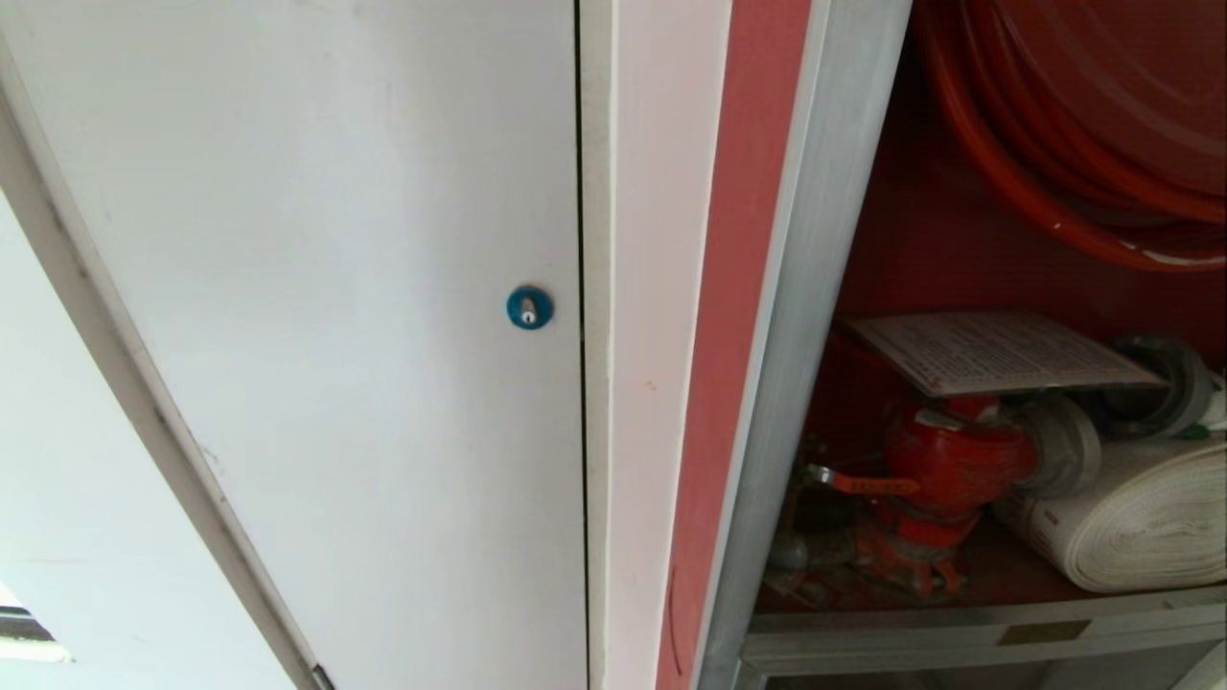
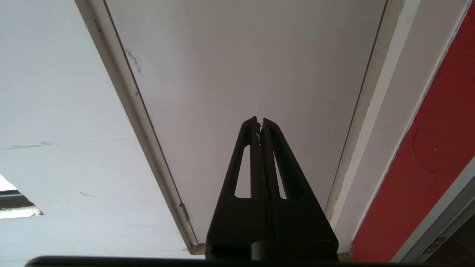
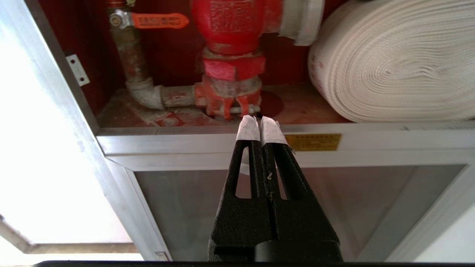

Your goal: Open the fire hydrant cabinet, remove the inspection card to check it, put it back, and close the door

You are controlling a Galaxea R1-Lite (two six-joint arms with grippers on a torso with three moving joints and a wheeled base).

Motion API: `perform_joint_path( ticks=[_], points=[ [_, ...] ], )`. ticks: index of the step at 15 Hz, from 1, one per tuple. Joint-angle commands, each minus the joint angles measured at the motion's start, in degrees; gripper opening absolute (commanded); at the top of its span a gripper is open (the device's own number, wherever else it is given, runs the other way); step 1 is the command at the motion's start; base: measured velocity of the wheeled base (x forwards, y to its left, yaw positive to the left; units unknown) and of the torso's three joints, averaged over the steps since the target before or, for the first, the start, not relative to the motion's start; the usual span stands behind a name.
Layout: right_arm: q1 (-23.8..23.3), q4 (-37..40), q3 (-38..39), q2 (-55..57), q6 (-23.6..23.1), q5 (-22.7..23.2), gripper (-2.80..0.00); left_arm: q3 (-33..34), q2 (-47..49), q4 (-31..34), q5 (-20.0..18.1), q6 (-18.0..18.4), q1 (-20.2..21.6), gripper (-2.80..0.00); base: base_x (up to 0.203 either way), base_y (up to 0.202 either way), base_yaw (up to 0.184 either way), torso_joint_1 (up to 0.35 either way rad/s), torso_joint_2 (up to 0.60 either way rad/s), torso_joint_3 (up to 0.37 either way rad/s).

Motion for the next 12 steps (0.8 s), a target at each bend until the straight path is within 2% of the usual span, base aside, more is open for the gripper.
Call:
perform_joint_path(
  ticks=[1, 12],
  points=[
    [0.01, -0.04, 0.18, 0.09, 0.0, 0.0, -2.8, 0.7, 0.0, -0.04, 0.0, 0.01, 0.01, -2.8, 0.0, 0.0, 0.0, -0.027, 0.0, -0.002],
    [0.01, -0.04, 0.18, 0.09, 0.09, -0.09, -2.8, 0.7, 0.0, -0.04, 0.0, 0.01, 0.01, -2.8, 0.0, 0.0, 0.0, 0.0, 0.0, 0.0]
  ],
)
